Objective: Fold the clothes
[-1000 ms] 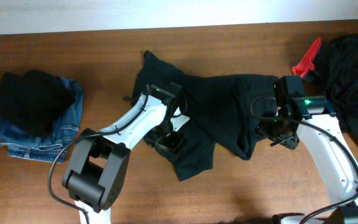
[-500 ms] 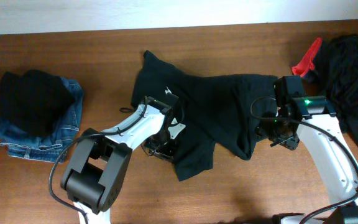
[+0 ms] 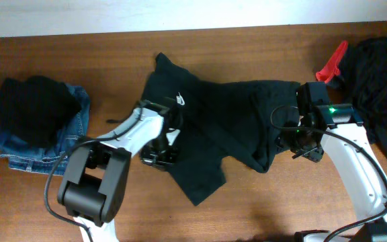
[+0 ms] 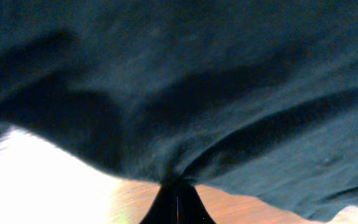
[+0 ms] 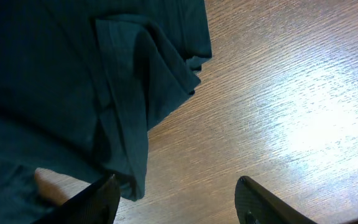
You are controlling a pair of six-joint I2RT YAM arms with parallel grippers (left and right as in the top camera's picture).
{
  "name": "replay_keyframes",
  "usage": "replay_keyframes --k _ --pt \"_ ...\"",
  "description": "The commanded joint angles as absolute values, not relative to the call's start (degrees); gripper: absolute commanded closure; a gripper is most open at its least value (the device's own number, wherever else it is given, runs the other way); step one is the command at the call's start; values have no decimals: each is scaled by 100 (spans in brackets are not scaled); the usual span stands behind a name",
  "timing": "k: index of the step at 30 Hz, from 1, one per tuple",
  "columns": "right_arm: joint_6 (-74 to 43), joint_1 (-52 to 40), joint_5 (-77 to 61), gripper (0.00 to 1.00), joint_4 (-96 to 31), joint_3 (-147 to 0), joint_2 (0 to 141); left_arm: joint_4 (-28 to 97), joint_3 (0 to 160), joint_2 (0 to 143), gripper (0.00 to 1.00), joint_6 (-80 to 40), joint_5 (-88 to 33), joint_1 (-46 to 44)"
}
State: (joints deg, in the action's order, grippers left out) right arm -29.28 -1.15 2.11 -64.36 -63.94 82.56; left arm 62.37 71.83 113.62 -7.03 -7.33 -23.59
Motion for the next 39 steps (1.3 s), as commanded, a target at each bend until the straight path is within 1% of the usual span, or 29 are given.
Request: replay_keyframes --k 1,7,11,16,19,25,28,30,32,36,37,39 --pt "-2875 -73 220 36 -6420 -6427 8211 6322 7133 11172 99 -834 -246 -2185" --pt "-2873 -73 220 36 -6403 -6427 8211 6136 7135 11085 99 -834 -152 -1490" --pt "-2875 -71 268 35 -6379 -6427 8211 6241 7135 11069 99 -834 115 -893" --pt "-2877 -71 322 35 -6163 -6427 8213 6272 7135 10892 99 -832 130 -301" --pt "-2877 -71 307 34 -6036 -6427 8259 6252 7135 10735 99 -832 130 -128" --pt "-2877 -73 248 34 -5972 -6416 8768 6243 7135 10499 99 -832 132 -117" --pt "-2873 -73 113 30 -6066 -6416 9089 6276 7135 10475 99 -825 132 -121" --pt "-2709 -73 -1 29 -6200 -6392 9284 6281 7135 10475 99 -812 132 -121" --pt "-2637 -73 1 29 -6235 -6298 9341 6283 7135 10475 94 -812 130 -121" --pt "-2574 -73 -1 29 -6139 -5964 9349 6283 7135 10475 63 -810 -104 -139" --pt "-2574 -73 -8 29 -6058 -5859 9349 6283 7135 10475 57 -805 -167 -152" --pt "-2576 -73 -134 30 -5867 -5645 9349 6281 7135 10475 53 -742 -213 -207"
